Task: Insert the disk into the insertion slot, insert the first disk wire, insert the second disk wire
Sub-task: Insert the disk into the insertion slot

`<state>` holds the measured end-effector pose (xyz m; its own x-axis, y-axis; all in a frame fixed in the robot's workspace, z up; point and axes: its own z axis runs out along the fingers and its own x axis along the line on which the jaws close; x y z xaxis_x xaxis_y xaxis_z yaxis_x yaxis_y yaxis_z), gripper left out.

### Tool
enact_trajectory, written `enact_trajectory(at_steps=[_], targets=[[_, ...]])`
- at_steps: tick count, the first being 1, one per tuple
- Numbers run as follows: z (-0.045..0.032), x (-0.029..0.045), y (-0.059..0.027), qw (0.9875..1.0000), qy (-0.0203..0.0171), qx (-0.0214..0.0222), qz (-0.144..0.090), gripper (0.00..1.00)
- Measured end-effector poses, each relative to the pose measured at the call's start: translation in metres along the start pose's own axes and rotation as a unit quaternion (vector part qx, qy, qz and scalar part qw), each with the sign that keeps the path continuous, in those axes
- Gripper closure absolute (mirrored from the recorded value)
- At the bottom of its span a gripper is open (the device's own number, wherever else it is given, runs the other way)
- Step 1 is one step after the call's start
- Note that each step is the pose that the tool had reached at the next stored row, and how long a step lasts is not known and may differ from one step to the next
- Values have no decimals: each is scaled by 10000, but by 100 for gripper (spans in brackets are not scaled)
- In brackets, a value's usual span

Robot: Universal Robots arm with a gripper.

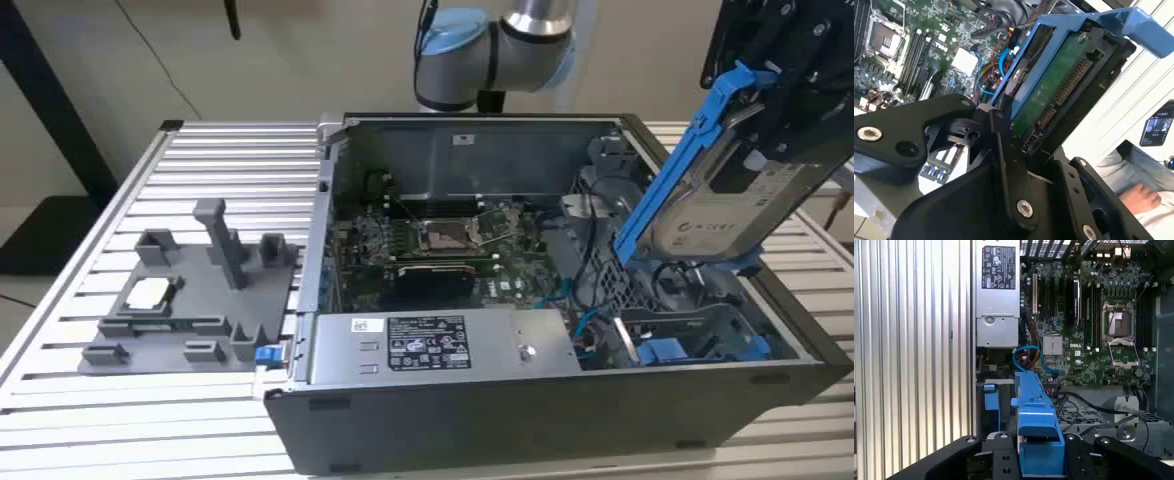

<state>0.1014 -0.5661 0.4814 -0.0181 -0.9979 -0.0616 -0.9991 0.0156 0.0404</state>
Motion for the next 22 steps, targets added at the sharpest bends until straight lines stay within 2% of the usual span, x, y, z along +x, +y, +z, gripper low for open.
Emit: enact_trajectory(at_steps=[11, 12, 14, 16, 19, 22], targets=[[1, 0, 0, 10000, -20, 0, -1, 67], [4, 0, -1, 10000, 0, 1, 0, 67], [14, 0, -1, 10000, 76, 27, 1, 67], [28, 1, -1, 9999, 136, 49, 3, 67], [69, 4, -7, 9999, 151, 75, 4, 67], [103, 7, -27, 9999, 150, 77, 4, 67]])
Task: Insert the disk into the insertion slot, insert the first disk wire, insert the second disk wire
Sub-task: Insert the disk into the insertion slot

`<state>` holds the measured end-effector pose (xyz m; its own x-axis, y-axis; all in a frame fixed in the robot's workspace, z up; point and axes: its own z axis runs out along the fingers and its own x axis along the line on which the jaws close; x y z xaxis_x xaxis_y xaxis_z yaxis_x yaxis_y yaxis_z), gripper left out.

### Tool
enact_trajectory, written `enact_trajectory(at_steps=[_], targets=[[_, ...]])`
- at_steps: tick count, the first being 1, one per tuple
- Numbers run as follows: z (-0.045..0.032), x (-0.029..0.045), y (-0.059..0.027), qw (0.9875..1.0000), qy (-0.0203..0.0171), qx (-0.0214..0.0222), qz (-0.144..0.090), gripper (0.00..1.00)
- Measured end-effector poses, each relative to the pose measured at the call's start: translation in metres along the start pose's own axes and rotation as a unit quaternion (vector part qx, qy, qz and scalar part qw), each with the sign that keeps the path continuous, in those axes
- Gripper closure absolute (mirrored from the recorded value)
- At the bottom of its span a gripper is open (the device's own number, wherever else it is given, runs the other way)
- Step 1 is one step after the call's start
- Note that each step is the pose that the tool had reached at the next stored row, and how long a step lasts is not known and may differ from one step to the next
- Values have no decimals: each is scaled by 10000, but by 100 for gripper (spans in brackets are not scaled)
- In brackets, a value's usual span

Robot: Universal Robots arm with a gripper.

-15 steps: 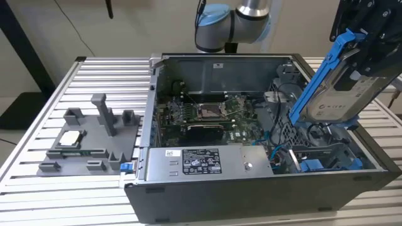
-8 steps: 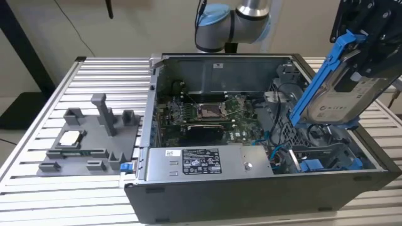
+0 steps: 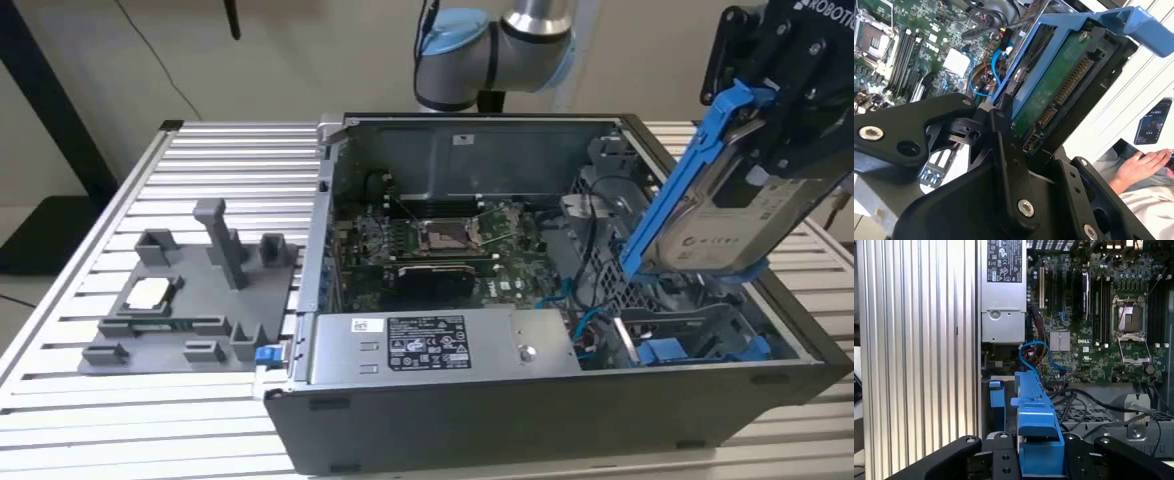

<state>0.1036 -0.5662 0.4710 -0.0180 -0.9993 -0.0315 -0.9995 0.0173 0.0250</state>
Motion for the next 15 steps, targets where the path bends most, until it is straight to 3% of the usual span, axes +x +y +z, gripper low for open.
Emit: enact_trajectory(at_steps=[15], targets=[[243, 34, -117, 10000, -1, 39, -1, 67]])
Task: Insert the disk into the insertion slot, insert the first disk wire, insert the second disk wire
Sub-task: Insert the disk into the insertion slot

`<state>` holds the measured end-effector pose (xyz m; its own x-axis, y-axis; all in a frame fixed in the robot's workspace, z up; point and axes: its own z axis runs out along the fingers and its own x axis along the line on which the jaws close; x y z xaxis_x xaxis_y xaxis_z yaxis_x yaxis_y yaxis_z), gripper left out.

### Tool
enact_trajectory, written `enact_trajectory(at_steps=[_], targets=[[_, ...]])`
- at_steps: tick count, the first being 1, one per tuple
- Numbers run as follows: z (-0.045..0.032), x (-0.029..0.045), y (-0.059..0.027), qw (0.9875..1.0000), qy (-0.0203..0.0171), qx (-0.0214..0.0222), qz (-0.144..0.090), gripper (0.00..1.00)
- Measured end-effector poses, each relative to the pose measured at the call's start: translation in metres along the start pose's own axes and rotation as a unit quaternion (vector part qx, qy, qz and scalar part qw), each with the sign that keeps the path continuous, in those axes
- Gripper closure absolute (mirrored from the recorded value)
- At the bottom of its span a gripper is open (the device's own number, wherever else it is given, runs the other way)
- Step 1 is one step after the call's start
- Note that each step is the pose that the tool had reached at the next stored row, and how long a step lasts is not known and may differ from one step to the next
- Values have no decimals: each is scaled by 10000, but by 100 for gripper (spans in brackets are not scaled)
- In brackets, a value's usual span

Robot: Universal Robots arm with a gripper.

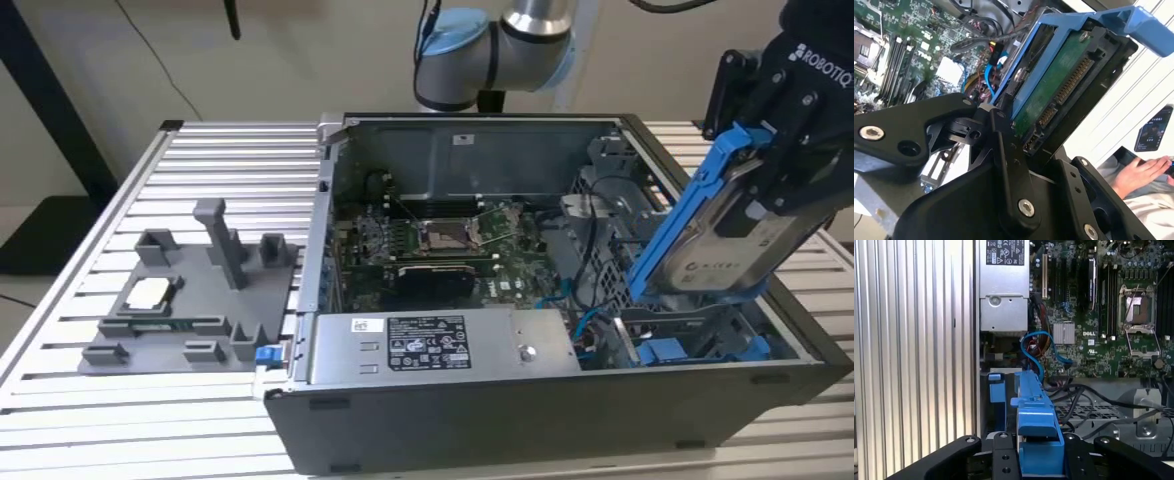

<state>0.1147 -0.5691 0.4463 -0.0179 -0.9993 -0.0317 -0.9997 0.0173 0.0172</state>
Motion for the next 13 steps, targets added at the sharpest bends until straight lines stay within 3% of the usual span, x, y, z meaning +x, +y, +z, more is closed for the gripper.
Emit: enact_trajectory(at_steps=[6, 13], targets=[[81, 6, -3, 10000, -2, 60, -3, 67], [206, 52, -5, 10000, -1, 62, -2, 67]])
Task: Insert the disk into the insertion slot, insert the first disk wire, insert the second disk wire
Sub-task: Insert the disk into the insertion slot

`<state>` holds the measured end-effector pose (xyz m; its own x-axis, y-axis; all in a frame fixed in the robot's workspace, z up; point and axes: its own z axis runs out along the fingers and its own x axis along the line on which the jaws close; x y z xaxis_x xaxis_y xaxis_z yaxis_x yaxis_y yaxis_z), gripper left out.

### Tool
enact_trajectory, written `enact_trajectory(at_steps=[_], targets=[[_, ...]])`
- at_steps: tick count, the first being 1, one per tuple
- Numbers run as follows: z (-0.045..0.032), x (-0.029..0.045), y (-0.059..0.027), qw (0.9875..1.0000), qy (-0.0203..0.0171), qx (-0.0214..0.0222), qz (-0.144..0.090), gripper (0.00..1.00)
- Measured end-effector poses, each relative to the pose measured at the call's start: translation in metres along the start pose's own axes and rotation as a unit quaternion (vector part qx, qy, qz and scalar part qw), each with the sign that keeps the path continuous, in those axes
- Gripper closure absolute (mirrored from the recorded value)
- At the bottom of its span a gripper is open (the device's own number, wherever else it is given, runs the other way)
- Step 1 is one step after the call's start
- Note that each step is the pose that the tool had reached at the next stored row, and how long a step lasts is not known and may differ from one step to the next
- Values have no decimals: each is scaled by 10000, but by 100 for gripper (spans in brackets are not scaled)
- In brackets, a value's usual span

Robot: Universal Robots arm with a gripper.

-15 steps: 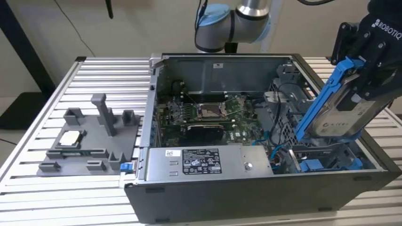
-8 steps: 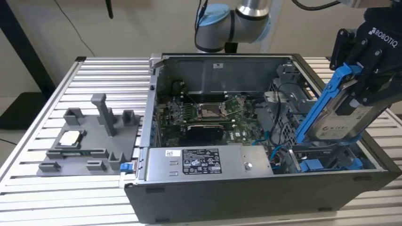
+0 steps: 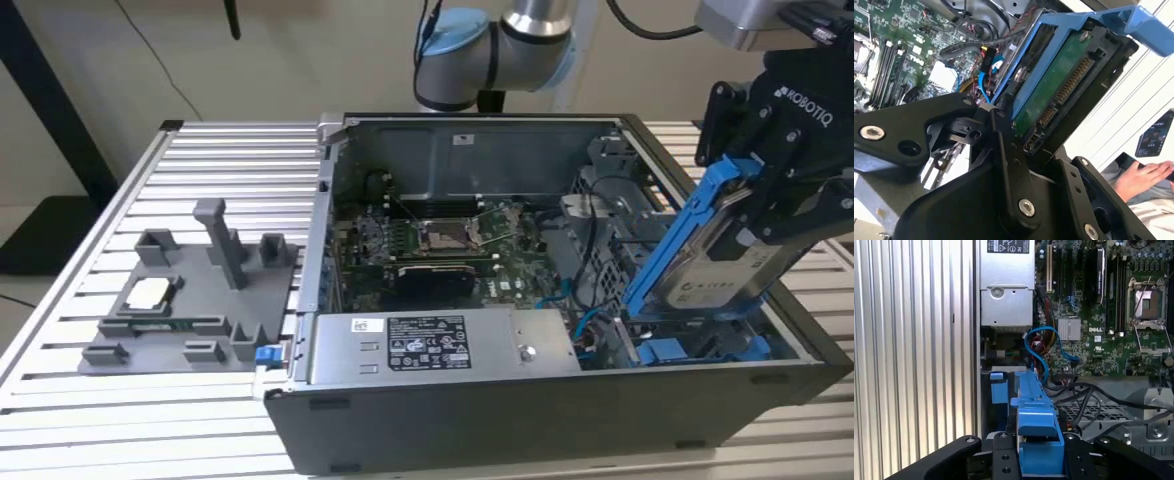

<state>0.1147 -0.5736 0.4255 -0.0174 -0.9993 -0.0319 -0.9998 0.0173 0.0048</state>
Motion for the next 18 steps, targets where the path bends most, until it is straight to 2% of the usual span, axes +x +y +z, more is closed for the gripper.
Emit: enact_trajectory(at_steps=[3, 13, 18], targets=[[44, 8, -2, 10000, 0, 0, 0, 67], [98, 15, -38, 10000, -3, 0, 0, 67], [162, 18, -40, 10000, -2, 1, -1, 67]])
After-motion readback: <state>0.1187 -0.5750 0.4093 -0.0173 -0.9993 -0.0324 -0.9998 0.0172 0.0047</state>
